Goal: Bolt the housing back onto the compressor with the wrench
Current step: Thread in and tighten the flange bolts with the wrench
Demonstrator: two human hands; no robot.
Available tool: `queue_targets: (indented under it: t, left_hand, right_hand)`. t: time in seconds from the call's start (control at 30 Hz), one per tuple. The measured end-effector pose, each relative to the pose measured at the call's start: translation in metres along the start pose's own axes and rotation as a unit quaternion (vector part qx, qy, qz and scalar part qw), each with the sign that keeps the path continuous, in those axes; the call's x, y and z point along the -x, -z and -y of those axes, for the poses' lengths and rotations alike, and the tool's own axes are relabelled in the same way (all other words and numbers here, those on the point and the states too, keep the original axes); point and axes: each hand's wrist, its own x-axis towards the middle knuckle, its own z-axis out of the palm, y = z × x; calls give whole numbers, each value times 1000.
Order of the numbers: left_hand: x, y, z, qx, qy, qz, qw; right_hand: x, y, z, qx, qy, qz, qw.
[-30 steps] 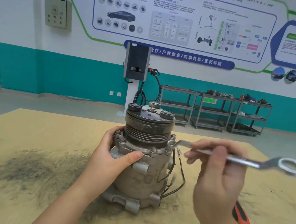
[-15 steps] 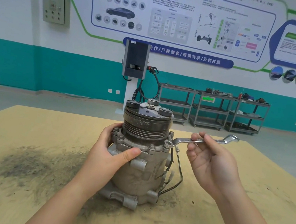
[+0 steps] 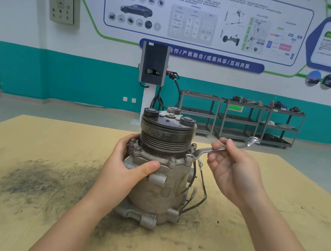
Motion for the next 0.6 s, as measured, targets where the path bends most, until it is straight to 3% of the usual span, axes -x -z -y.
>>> queue_targets:
  t: [0.13, 0.23, 0.33, 0.43, 0.5, 0.6]
  left_hand:
    - [-1, 0, 0, 0, 3, 2, 1000]
    - [0, 0, 0, 5, 4, 2, 1000]
    - [0, 0, 0, 4, 2, 2, 1000]
    - [1, 1, 0, 2, 2, 2, 1000]
    - [0, 0, -1, 5, -1, 3, 1000]
    - [0, 0, 1, 22, 0, -2, 1000]
  right_hand:
    - [18, -4, -18, 54, 191, -36, 979]
    - [34, -8, -34, 111, 341, -51, 932]
    - [45, -13, -41, 194, 476, 14, 858]
    - [49, -15, -39, 248, 523, 61, 813]
    - [49, -17, -30, 215, 501, 22, 838]
    - [40, -14, -11, 92, 373, -52, 922]
